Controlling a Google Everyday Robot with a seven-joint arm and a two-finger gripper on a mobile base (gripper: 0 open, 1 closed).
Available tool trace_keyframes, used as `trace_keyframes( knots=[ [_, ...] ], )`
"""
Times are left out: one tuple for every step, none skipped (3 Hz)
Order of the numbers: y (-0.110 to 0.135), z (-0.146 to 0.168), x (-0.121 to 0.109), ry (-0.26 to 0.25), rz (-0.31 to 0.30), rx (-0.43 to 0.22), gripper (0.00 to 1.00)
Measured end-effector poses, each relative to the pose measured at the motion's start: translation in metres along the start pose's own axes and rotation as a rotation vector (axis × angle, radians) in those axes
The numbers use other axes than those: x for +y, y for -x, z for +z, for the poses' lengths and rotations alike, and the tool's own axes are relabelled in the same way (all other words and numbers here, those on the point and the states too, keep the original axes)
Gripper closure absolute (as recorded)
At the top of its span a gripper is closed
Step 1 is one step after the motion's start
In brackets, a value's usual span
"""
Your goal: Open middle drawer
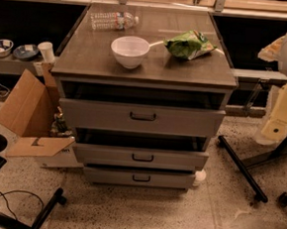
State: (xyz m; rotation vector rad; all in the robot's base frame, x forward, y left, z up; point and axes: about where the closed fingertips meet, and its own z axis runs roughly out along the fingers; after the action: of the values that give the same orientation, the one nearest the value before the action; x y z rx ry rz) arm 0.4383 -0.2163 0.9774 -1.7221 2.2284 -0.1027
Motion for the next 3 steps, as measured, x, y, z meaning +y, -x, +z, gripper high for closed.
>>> trace_keyframes(
  knots=[
    [0.001, 0.002, 0.001, 0.002, 0.001, -0.006, 0.0],
    [0.008, 0.014, 0.007, 0.013, 0.005, -0.034, 0.0],
    [0.012, 0.086, 0.01, 0.055, 0.034, -0.011, 0.0]
  ],
)
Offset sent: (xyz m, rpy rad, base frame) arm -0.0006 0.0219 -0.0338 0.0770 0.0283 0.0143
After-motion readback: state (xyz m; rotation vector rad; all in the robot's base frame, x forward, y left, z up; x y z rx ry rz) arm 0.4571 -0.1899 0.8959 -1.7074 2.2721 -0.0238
